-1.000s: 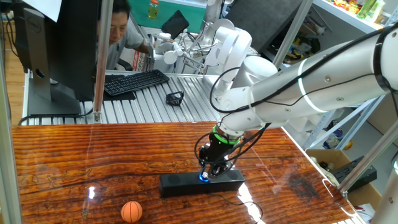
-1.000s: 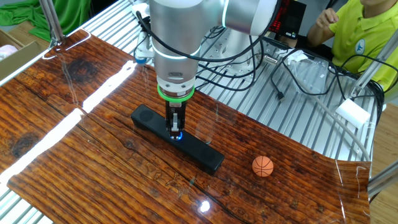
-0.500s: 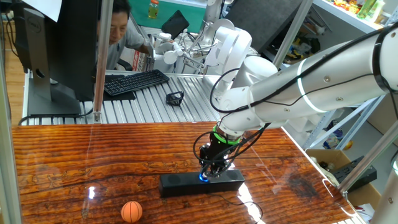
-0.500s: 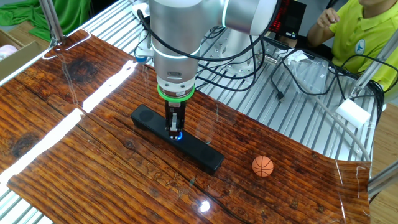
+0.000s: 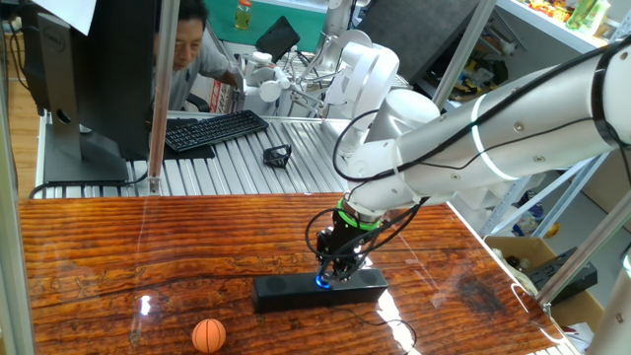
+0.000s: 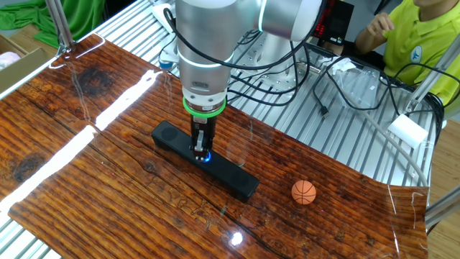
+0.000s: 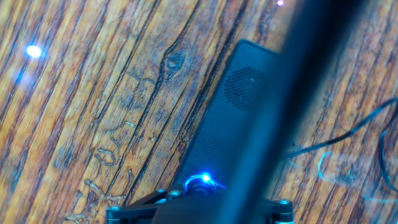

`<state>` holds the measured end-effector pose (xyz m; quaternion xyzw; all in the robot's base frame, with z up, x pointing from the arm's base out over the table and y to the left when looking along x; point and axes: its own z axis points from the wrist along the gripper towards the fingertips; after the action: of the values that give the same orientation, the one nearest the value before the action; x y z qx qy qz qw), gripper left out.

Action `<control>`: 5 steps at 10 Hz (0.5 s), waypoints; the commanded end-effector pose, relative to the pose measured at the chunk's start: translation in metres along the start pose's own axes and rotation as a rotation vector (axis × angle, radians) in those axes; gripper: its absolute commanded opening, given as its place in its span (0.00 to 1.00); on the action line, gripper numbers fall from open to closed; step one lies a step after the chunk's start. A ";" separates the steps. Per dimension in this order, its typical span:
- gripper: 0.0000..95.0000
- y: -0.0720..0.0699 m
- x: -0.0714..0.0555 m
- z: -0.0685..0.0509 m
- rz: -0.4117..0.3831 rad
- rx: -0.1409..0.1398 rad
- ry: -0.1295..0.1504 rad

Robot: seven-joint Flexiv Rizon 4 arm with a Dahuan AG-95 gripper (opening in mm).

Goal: Turn the knob to increase the volume of the speaker

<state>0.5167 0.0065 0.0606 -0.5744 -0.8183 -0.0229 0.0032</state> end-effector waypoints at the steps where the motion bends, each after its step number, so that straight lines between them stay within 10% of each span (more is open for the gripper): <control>1: 0.00 0.001 0.000 0.001 0.037 -0.004 0.000; 5: 0.00 0.001 0.001 0.001 0.108 -0.012 0.003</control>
<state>0.5158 0.0066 0.0608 -0.6171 -0.7864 -0.0270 0.0018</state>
